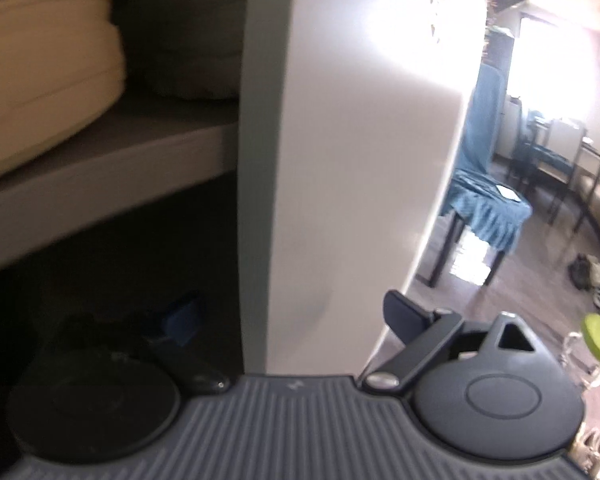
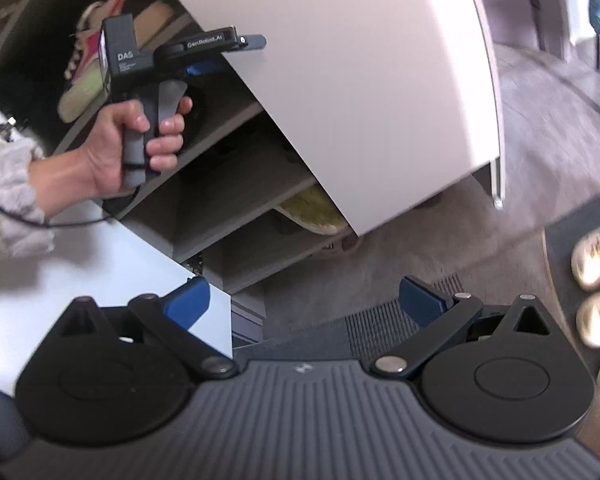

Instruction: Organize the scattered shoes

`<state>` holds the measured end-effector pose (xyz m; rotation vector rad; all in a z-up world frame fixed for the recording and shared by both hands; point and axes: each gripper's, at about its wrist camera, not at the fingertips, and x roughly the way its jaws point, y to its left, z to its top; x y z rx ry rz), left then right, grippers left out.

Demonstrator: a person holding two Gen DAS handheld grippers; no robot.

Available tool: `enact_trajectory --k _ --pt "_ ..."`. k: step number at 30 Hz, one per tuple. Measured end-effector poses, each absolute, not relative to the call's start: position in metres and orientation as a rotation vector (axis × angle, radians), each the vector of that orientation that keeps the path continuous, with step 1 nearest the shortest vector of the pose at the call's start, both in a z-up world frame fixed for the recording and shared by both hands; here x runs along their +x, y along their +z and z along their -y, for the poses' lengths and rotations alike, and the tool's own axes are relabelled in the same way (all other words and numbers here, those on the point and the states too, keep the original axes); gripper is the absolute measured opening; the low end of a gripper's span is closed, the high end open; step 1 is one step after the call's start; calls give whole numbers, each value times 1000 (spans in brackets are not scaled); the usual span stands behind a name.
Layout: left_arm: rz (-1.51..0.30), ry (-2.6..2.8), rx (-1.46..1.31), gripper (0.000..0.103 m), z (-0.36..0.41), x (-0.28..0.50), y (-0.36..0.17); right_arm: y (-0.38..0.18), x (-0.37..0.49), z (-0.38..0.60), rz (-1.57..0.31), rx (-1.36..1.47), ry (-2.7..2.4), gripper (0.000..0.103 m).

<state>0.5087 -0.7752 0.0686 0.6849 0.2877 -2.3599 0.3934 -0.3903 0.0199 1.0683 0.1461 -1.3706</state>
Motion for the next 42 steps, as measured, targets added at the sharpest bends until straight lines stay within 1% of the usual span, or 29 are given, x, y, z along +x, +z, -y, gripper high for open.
enact_trajectory --k 2,3,6,8,9,10,12,17,23,26,31,42 --pt "-210 -2380 695 88 779 500 68 21 400 391 -142 1078 -1398 103" --pt "-171 -2385 695 84 777 495 70 23 404 391 -144 1079 -1425 103" --pt "-174 -2427 690 71 770 480 75 27 414 393 -146 1054 -1523 103" --pt "-187 -2438 682 71 760 472 78 27 415 395 -136 1044 -1587 103" --pt "-205 -2452 678 64 755 473 79 26 414 395 -128 1053 -1597 103" --pt "-221 -2463 687 54 756 474 78 24 413 395 -120 1064 -1603 103" --pt "-230 -2494 704 49 759 476 78 19 411 395 -109 1096 -1614 103" --pt "-189 -2556 748 48 752 463 83 12 416 385 -106 1131 -1593 103" --pt "-146 -2611 755 46 709 461 89 7 427 379 -104 1172 -1544 103" --pt "-155 -2623 752 46 679 462 92 6 431 376 -98 1185 -1509 103" --pt "-215 -2602 721 46 633 469 92 8 427 370 -83 1187 -1481 103" --pt "-345 -2460 719 46 567 424 90 4 380 319 -28 1235 -1529 103"
